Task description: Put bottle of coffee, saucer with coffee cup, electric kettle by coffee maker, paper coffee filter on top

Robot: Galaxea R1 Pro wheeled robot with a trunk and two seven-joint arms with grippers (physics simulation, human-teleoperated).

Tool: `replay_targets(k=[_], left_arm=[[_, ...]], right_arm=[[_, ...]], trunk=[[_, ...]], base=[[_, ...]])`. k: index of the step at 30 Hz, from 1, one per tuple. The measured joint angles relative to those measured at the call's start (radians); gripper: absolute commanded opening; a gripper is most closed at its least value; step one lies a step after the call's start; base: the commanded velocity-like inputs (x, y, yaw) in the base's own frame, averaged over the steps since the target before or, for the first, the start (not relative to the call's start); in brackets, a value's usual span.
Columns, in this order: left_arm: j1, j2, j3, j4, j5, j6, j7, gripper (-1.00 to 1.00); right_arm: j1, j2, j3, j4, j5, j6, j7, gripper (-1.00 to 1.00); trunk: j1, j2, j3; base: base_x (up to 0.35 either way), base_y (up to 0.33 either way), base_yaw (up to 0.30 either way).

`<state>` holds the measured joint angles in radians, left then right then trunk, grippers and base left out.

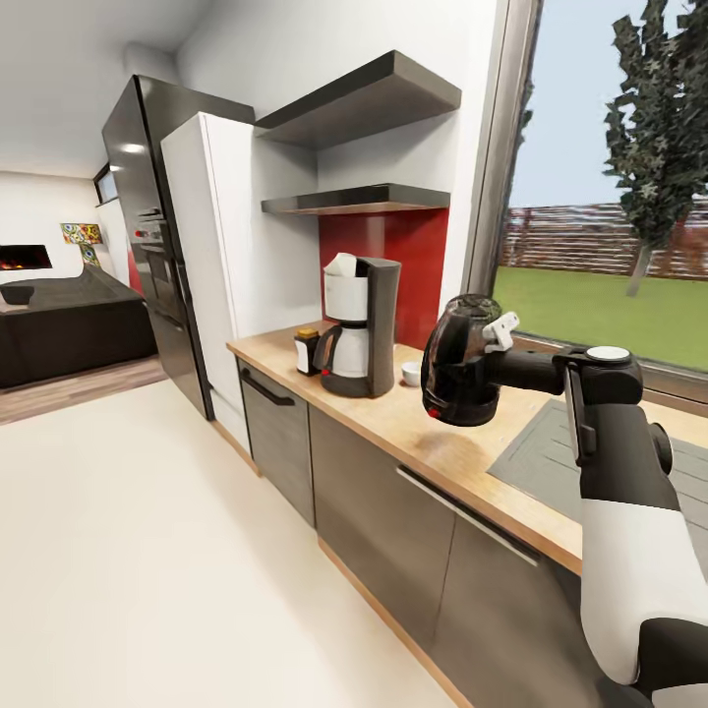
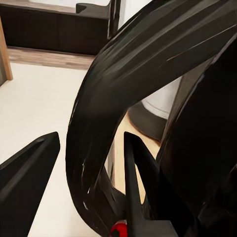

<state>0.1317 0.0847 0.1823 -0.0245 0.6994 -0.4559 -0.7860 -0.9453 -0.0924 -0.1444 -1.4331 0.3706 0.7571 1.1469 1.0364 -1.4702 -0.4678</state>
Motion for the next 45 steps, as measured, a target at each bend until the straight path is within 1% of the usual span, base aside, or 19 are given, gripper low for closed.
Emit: replay_targets(k=[5, 14, 29, 34, 45], left_arm=[[0.0, 0.0, 0.0, 0.0, 0.0, 0.0, 0.005, 1.0], [0.0, 0.0, 0.0, 0.001, 0.0, 0.001, 0.007, 1.0], [0.0, 0.0, 0.0, 0.001, 0.0, 0.001, 0.006, 1.0], [0.0, 0.0, 0.0, 0.001, 0.0, 0.001, 0.007, 1.0], [0.0, 0.0, 0.0, 0.001, 0.0, 0.002, 0.007, 1.0]], right_arm=[[0.0, 0.0, 0.0, 0.0, 0.0, 0.0, 0.0, -1.0], [0.0, 0.001, 0.001, 0.003, -0.001, 0.0, 0.0, -1.0], [0.0, 0.001, 0.002, 0.003, -0.001, 0.0, -0.001, -1.0], [0.0, 0.001, 0.002, 0.003, -0.002, 0.001, -0.001, -1.0], [0.0, 0.002, 0.002, 0.003, -0.002, 0.0, 0.0, -1.0]], trunk=[[0.0, 0.0, 0.0], [0.0, 0.0, 0.0], [0.0, 0.0, 0.0], [0.0, 0.0, 0.0], [0.0, 0.0, 0.0]], base=[[0.029, 0.023, 0.0], [0.152, 0.135, 0.0], [0.017, 0.094, 0.0], [0.115, 0.131, 0.0], [0.079, 0.021, 0.0]])
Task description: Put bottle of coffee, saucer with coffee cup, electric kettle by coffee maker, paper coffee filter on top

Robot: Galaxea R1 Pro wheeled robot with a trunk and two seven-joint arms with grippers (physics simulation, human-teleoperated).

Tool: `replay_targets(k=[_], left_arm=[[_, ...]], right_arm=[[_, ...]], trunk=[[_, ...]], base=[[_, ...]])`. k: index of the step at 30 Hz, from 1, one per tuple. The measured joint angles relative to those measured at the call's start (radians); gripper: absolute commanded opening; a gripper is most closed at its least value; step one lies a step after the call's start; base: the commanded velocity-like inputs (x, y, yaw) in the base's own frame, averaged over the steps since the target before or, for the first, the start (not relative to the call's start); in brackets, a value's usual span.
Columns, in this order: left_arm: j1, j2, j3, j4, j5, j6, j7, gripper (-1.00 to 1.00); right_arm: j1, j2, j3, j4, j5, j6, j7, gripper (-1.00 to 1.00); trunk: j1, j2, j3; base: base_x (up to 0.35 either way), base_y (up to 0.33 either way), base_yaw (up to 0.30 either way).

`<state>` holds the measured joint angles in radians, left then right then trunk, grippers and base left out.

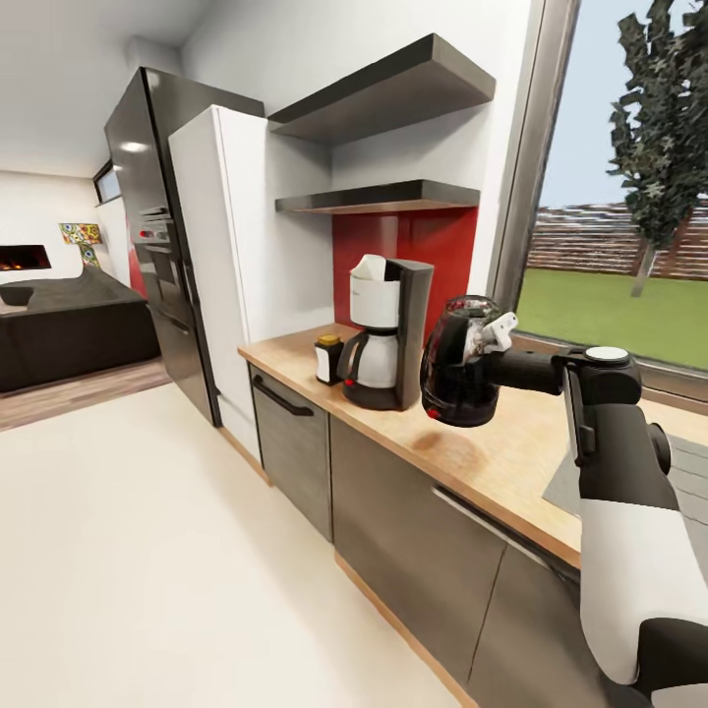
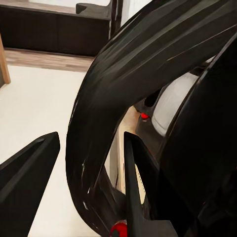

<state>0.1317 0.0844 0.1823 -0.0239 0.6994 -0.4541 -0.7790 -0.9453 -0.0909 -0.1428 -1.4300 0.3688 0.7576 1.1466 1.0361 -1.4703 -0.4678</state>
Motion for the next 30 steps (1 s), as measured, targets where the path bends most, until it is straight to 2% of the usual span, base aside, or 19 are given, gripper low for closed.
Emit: replay_targets(k=[17, 30], left_arm=[[0.0, 0.0, 0.0, 0.0, 0.0, -0.002, -0.005, 1.0], [0.0, 0.0, 0.0, 0.0, 0.0, -0.001, -0.002, 1.0]], right_arm=[[0.0, 0.0, 0.0, 0.0, 0.0, 0.0, 0.0, -1.0], [0.0, 0.0, 0.0, 0.0, 0.0, 0.001, 0.0, -1.0]], trunk=[[0.0, 0.0, 0.0], [0.05, -0.091, -0.041]], base=[[0.014, 0.0, 0.0], [0.0, 0.0, 0.0]])
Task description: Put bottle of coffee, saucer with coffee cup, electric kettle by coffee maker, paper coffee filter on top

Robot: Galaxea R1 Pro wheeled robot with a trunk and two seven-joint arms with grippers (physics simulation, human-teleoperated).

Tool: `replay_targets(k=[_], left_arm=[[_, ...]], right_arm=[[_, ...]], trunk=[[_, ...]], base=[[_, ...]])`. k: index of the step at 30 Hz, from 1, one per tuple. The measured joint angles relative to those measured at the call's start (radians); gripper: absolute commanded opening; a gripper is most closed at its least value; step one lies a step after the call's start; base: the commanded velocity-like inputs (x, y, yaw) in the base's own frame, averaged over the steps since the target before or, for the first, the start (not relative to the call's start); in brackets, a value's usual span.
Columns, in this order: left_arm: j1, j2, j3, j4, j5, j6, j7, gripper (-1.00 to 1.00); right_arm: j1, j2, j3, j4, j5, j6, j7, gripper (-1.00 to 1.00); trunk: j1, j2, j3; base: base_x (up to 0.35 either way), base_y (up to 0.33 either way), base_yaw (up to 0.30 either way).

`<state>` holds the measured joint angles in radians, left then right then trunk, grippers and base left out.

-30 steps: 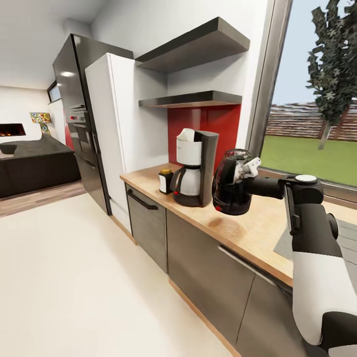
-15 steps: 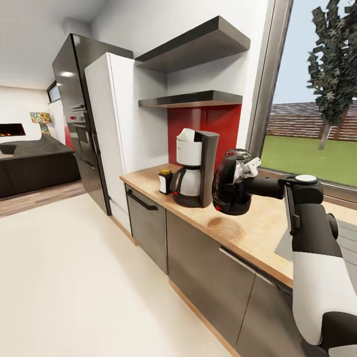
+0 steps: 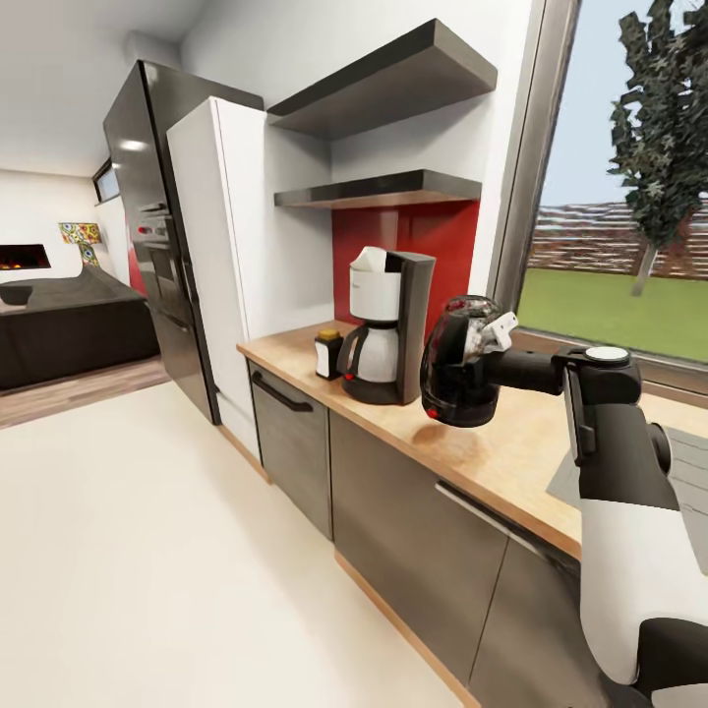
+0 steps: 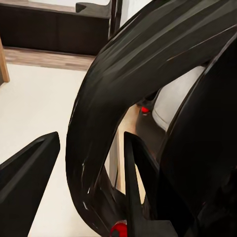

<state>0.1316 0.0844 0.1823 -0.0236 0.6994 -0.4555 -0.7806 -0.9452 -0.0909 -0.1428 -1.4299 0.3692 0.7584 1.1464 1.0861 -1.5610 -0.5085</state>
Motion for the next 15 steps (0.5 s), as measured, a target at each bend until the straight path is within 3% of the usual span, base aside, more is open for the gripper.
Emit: replay_targets(k=[11, 15], left_arm=[[0.0, 0.0, 0.0, 0.0, 0.0, 0.0, -0.003, 1.0], [0.0, 0.0, 0.0, -0.001, 0.0, 0.0, -0.003, 1.0]], right_arm=[[0.0, 0.0, 0.0, 0.0, 0.0, 0.0, 0.0, -1.0], [0.0, 0.0, 0.0, 0.0, -0.001, -0.001, 0.0, -1.0]], trunk=[[0.042, -0.077, -0.034], [0.042, -0.077, -0.035]], base=[[0.0, 0.0, 0.0], [0.0, 0.0, 0.0]])
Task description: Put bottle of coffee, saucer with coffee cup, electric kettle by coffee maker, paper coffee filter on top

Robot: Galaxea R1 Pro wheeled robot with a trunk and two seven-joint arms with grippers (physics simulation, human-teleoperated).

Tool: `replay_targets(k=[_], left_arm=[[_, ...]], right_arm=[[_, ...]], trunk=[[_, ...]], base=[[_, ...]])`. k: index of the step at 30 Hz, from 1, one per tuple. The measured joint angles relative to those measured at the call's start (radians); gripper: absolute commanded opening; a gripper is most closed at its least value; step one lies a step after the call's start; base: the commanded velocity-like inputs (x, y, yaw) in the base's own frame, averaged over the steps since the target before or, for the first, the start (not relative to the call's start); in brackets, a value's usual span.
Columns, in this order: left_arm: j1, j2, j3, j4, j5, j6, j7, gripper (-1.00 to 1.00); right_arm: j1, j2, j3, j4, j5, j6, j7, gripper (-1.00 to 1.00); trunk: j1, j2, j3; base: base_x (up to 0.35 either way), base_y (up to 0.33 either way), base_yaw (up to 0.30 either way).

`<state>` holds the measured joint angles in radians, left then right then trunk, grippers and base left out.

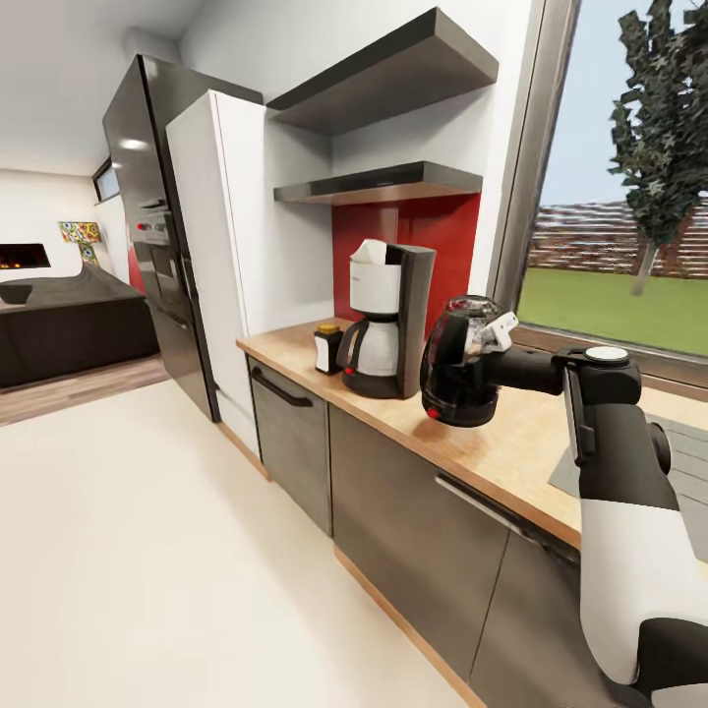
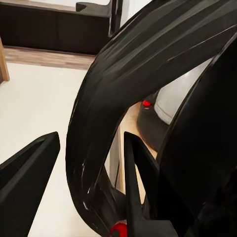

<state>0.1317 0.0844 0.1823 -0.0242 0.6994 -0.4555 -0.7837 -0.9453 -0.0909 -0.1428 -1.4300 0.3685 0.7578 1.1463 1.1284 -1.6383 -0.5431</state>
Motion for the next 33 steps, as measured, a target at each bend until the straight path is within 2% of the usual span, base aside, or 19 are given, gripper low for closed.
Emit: replay_targets(k=[4, 33], left_arm=[[0.0, 0.0, 0.0, 0.0, 0.0, 0.0, -0.002, 1.0], [0.0, 0.0, 0.0, -0.001, 0.0, 0.0, 0.0, 1.0]], right_arm=[[0.0, 0.0, 0.0, 0.0, 0.001, 0.0, 0.0, -1.0], [0.0, 0.0, 0.0, 0.001, 0.0, 0.0, 0.0, -1.0]], trunk=[[0.015, -0.028, -0.012], [0.015, -0.028, -0.013]], base=[[0.0, 0.0, 0.0], [0.037, 0.031, 0.0]])
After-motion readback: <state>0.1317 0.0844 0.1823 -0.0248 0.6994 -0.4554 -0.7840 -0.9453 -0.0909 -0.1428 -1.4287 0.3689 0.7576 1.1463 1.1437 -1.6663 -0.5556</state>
